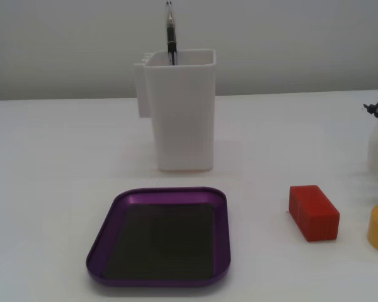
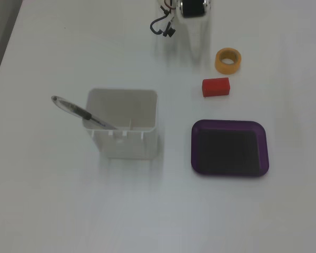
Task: Pick up the red cube and place it in the box.
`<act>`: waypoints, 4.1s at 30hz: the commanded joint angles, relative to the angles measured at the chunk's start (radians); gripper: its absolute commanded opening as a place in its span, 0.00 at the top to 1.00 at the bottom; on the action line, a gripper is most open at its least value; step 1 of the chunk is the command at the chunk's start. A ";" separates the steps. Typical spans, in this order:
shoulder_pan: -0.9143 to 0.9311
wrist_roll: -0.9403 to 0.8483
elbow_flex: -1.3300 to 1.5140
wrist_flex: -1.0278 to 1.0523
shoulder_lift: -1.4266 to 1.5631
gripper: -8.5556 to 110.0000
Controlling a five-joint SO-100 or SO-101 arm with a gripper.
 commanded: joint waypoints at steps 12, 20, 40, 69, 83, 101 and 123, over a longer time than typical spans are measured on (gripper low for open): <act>0.008 -0.008 0.008 -0.011 0.086 0.93; 0.008 -0.008 0.008 -0.015 0.086 0.93; 0.084 -0.120 -0.480 -0.158 -0.538 0.82; -0.077 0.044 -1.316 0.025 -1.798 0.75; -0.175 0.040 -1.313 -0.017 -1.802 0.75; -0.173 0.029 -1.186 -0.155 -1.802 0.82; -0.316 -0.018 -1.715 0.038 -1.726 0.93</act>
